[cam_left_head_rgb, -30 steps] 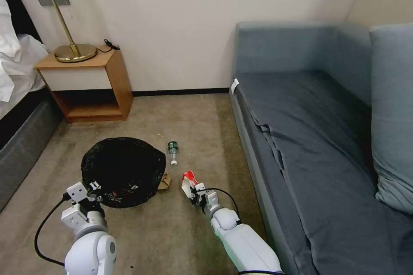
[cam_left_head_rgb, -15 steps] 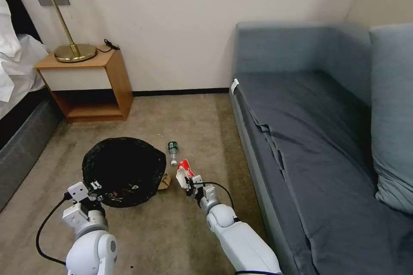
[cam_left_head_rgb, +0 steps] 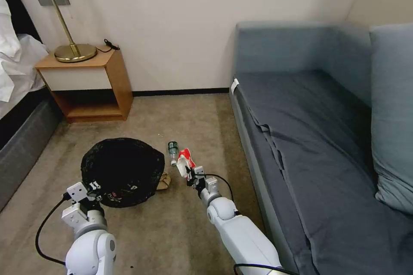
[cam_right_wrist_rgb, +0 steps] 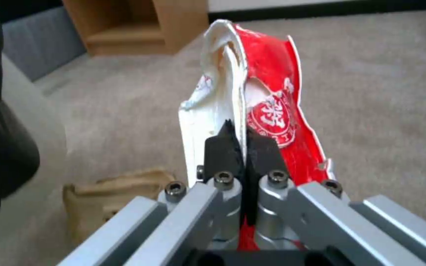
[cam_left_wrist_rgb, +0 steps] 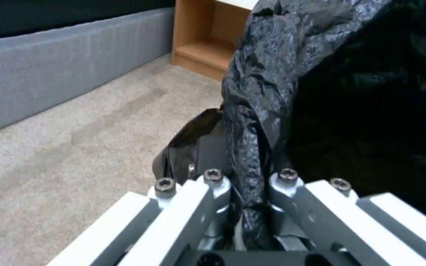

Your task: Pick up the trash bin, then pick up the garbage on the floor and place it into the trash bin.

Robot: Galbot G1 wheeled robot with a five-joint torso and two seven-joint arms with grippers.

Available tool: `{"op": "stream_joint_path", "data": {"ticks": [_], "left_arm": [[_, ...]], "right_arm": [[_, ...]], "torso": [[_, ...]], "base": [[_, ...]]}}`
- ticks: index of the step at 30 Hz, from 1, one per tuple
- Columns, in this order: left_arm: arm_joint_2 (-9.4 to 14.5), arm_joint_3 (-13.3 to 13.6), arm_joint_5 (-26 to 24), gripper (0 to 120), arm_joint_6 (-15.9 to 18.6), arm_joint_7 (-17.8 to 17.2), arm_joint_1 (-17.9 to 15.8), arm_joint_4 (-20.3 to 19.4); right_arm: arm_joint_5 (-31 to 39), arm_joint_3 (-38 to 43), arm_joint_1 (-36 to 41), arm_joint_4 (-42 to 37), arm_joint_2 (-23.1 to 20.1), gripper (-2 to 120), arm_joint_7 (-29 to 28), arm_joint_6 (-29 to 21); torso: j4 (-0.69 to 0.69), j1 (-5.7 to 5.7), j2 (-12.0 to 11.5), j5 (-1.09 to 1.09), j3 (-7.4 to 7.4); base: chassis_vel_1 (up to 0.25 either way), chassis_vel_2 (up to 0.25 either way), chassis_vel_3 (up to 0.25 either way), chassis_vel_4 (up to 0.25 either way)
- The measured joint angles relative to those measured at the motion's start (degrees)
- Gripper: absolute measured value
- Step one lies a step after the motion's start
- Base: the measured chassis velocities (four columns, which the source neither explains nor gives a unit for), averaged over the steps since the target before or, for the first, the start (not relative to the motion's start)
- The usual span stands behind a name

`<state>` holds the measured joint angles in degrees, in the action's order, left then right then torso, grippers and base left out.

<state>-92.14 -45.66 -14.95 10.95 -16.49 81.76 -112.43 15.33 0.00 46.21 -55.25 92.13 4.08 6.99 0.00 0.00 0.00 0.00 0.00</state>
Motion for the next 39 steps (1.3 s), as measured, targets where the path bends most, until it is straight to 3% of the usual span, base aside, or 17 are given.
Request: {"op": "stream_joint_path", "data": {"ticks": [15,30,39], "left_arm": [[0.0,-0.17,-0.04,4,0.01,0.01,-0.14,0.04],[0.0,-0.29,-0.04,4,0.05,0.01,-0.36,0.07],[0.0,-0.41,0.08,4,0.04,0.07,-0.35,0.65]], "right_arm": [[1.18,0.66,-0.58,-2.84,0.0,0,-0.17,0.57],[4.02,-1.94,-0.36,-13.04,0.0,0,-1.81,-1.16],[4.71,-6.19,1.81,-23.7,-0.19,0,-2.73,-2.62]], "torso": [[0.0,0.0,0.0,0.0,0.0],[0.0,0.0,0.0,0.0,0.0],[0.01,0.0,0.0,0.0,0.0]], "base": [[0.0,0.0,0.0,0.0],[0.0,0.0,0.0,0.0],[0.0,0.0,0.0,0.0]]}}
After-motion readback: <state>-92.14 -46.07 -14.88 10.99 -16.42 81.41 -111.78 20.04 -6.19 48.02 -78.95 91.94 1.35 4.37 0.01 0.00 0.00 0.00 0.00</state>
